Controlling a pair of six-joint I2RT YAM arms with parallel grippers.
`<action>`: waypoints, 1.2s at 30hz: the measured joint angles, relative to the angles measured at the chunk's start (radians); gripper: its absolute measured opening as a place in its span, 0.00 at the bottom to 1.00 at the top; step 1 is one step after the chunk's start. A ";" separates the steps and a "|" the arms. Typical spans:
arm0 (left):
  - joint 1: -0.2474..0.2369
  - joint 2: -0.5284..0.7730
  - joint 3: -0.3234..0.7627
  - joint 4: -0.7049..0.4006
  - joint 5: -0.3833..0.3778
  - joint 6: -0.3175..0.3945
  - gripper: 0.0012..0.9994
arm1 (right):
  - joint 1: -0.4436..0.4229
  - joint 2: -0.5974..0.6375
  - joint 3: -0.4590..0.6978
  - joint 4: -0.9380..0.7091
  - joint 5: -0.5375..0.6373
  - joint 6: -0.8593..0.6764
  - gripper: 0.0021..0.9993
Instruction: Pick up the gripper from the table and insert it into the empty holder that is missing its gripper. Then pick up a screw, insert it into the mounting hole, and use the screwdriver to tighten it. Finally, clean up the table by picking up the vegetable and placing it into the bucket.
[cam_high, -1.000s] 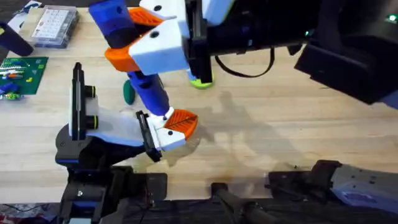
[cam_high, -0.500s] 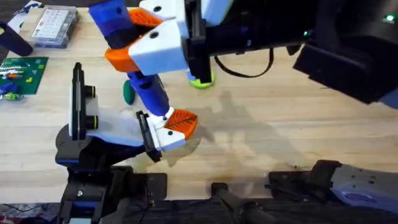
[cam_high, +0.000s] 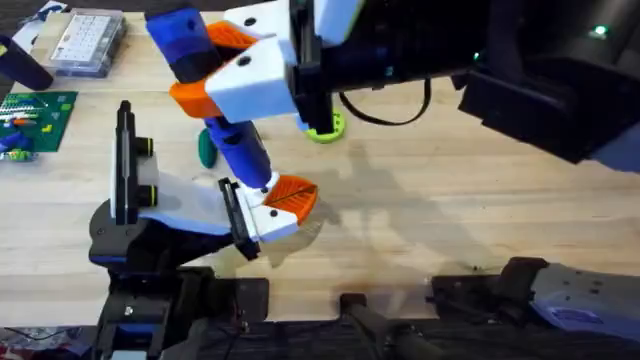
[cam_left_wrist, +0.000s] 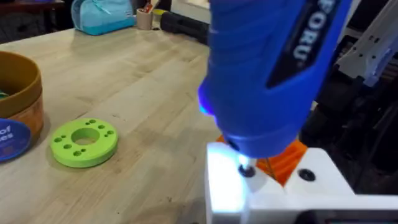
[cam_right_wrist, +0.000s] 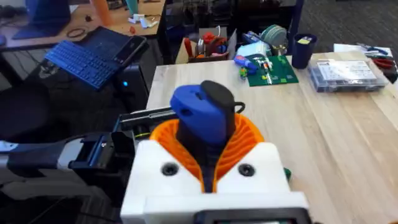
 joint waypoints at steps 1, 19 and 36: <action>0.000 0.000 0.000 0.000 0.001 0.000 0.01 | 0.000 0.000 0.000 0.000 0.000 0.000 0.05; 0.003 0.000 0.001 0.001 -0.009 -0.006 0.01 | -0.001 0.004 -0.009 0.048 -0.022 0.016 0.05; 0.003 -0.001 0.001 0.000 -0.005 -0.006 0.01 | -0.067 0.010 0.226 0.042 -0.041 0.026 0.05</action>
